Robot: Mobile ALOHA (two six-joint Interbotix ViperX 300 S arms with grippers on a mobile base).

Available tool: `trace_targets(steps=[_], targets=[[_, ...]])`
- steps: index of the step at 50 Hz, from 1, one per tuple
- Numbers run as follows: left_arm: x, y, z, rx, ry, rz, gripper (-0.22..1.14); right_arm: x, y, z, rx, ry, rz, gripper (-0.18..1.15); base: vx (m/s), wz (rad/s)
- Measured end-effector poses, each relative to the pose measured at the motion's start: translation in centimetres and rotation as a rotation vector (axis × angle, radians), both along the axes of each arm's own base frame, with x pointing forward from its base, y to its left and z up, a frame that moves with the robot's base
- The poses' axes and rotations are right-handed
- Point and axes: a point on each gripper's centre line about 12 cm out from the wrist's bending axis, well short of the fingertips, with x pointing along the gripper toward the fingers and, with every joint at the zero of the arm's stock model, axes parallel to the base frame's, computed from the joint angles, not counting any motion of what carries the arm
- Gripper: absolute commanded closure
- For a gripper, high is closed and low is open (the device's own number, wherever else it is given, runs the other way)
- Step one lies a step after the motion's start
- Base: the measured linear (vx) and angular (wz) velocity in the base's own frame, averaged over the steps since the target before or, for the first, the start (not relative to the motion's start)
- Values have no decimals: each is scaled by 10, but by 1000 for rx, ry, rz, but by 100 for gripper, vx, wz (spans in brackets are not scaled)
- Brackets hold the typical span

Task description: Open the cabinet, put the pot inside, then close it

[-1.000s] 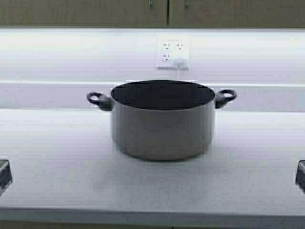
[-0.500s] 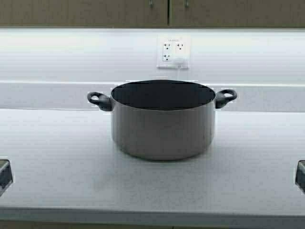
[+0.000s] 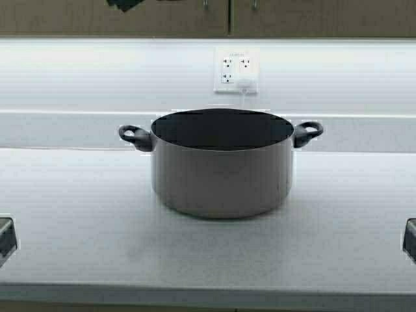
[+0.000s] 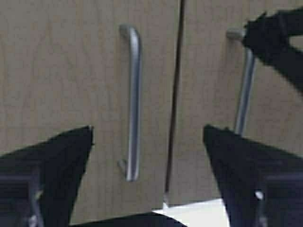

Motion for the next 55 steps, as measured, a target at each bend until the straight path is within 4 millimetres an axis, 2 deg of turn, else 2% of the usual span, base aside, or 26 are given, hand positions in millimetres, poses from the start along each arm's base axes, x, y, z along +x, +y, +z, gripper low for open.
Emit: trace_targets(steps=[5, 11, 14, 17, 19, 21, 27, 29, 32, 37, 44, 55], targets=[[9, -1, -1, -26, -6, 50, -9, 8, 15, -11, -9, 34, -41, -5, 0, 0], [15, -5, -4, -33, -8, 68, -8, 16, 17, -16, 35, 52, -66, -3, 0, 0], [17, -7, -5, -35, -8, 71, -4, 17, 17, -16, 50, 56, -71, 2, 0, 0], [19, -9, -8, -31, -4, 70, 6, 16, 16, -17, 56, 59, -77, 13, 0, 0], [20, -11, -10, -22, -5, 69, 17, 16, 16, -17, 60, 62, -79, 24, 0, 0], [21, -13, -11, -18, -3, 70, 34, 16, 17, -17, 62, 65, -80, 39, 0, 0], [24, -18, -12, -16, 5, 63, 100, 17, 19, -18, 58, 71, -83, 89, 0, 0], [25, -19, -13, -9, 9, 60, 109, 17, 19, -18, 49, 70, -85, 101, 0, 0], [25, -20, -14, -6, 13, 58, 100, 17, 19, -19, 55, 73, -86, 101, 0, 1], [24, -22, -15, -1, 14, 53, 81, 16, 19, -19, 61, 76, -84, 87, 1, 1], [22, -23, -16, 1, 16, 48, 90, 13, 18, -21, 57, 91, -74, 89, 2, 2], [14, -16, -17, 19, 27, 36, 89, 3, 9, -21, 22, 112, -41, 90, 0, 0]])
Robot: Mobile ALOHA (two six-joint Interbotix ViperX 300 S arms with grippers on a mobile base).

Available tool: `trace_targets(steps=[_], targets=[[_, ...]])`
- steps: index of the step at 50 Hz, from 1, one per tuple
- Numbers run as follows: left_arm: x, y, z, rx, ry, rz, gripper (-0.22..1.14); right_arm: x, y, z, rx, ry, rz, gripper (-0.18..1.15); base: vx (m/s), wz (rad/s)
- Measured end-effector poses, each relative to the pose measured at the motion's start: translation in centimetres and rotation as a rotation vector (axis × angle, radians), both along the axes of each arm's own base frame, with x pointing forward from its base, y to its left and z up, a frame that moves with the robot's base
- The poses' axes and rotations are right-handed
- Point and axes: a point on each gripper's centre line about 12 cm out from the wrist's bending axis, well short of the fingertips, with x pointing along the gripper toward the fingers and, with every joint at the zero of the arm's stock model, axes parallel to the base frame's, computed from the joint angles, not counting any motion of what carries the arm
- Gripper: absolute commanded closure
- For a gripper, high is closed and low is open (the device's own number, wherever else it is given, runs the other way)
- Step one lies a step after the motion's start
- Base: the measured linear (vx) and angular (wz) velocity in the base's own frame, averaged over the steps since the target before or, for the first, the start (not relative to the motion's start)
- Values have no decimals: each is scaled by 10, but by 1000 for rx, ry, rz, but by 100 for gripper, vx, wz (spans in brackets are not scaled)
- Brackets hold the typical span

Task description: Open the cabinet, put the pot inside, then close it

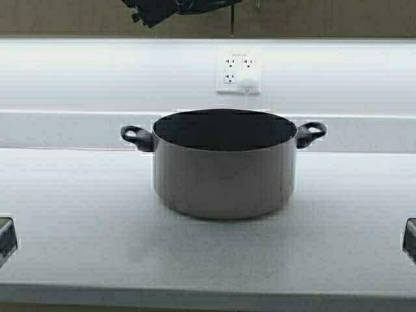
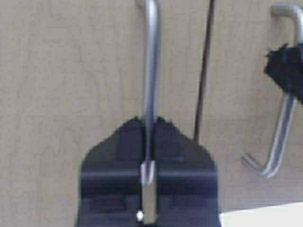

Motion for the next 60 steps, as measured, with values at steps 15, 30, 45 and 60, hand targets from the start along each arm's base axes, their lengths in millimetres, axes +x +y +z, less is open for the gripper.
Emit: trace_targets(steps=[15, 30, 45, 60], targets=[[-78, 52, 0, 51, 83, -130, 89, -68, -37, 3, 1, 92, 211, 89, 4, -1], [-115, 94, 19, 120, 136, -225, 89, -101, -61, 4, -4, 132, 333, 89, -4, -2], [-117, 142, 35, 153, 221, -224, 89, -95, -75, 5, -63, 214, 387, 89, -12, -3], [-102, 170, 33, 225, 309, -155, 89, -80, -99, 7, -108, 285, 354, 89, -15, -2]])
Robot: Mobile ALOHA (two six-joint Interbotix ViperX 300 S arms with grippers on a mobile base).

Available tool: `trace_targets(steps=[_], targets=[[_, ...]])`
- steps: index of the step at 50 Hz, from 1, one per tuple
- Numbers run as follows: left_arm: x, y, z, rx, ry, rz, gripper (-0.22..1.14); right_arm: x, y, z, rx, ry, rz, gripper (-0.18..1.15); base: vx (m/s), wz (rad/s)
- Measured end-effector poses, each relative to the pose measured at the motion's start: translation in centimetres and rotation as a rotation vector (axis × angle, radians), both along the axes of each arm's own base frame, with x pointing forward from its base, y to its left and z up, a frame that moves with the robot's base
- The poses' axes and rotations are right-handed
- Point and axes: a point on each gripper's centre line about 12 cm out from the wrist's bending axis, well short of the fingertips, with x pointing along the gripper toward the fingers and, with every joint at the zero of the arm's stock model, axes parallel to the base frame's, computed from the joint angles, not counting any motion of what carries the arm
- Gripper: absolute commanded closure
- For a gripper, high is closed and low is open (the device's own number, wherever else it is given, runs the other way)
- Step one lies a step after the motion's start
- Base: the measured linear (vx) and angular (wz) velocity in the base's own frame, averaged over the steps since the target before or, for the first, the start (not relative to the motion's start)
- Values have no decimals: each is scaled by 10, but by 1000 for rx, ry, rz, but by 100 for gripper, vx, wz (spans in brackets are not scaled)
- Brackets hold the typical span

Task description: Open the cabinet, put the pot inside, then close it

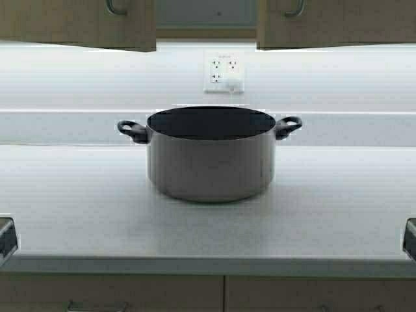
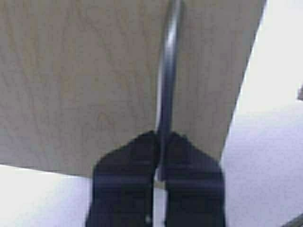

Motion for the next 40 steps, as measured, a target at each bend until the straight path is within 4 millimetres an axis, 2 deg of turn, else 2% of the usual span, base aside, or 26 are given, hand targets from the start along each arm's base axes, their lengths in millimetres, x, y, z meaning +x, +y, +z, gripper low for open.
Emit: trace_targets(steps=[16, 20, 23, 28, 32, 34, 40], targets=[[22, 3, 1, 19, 45, 48, 89, 11, -28, -2, -62, 24, -77, 89, -13, 1], [25, 4, 1, 21, 42, 59, 87, 13, -32, -2, -68, 19, -97, 80, -15, 3], [27, 5, 2, 17, 36, 70, 82, 15, -35, -1, -60, 23, -114, 62, -14, 5], [31, 6, 2, 5, 34, 91, 65, 18, -39, -1, -28, 49, -142, 22, -11, 5], [34, 9, 1, 0, 32, 110, 40, 19, -44, -4, 0, 79, -170, -6, -9, 3], [35, 11, 2, -3, 31, 123, 26, 21, -47, -9, -4, 106, -181, -9, -7, 2], [37, 17, 2, -8, 32, 149, -11, 21, -52, -15, -41, 133, -181, -6, -6, 2]])
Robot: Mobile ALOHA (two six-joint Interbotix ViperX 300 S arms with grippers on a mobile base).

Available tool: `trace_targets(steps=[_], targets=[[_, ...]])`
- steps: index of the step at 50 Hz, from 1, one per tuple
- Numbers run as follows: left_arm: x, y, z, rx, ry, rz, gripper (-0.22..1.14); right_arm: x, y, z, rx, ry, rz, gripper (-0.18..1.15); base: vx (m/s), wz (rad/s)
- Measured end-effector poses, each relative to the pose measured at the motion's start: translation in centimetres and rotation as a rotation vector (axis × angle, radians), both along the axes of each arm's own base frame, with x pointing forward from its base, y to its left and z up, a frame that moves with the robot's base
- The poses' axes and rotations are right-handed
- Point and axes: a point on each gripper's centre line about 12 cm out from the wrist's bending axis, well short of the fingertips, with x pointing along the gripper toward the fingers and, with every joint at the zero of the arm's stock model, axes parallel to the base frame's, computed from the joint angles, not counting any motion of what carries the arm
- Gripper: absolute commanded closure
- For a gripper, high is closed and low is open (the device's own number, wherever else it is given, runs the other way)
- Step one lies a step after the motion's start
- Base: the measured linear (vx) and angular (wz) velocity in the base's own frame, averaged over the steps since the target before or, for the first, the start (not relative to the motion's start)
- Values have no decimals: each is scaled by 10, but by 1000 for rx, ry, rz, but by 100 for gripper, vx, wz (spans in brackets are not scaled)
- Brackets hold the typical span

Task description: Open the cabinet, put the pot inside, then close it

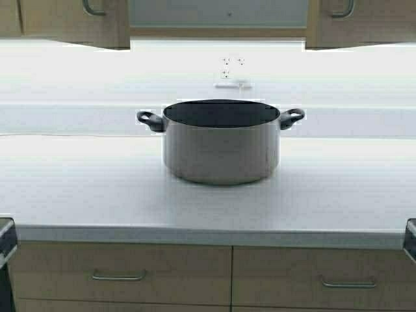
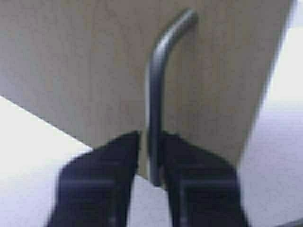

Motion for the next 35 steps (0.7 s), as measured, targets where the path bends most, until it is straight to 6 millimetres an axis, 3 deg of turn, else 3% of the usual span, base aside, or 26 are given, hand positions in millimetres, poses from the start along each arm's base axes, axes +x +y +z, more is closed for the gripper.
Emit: trace_targets(steps=[10, 27, 31, 35], targets=[[-6, 2, -3, -17, 49, -17, -11, -15, -2, -1, -27, 18, 36, -7, -3, 2], [-54, 3, -1, -63, 113, -145, -8, -66, 7, 6, -7, 83, 204, -6, 1, 1], [-61, -3, -4, -59, 157, -196, 3, -74, 14, 12, 41, 95, 252, -3, 0, 0], [-66, -15, -2, -53, 163, -260, 27, -77, 25, 23, 98, 84, 304, 7, 0, 0]])
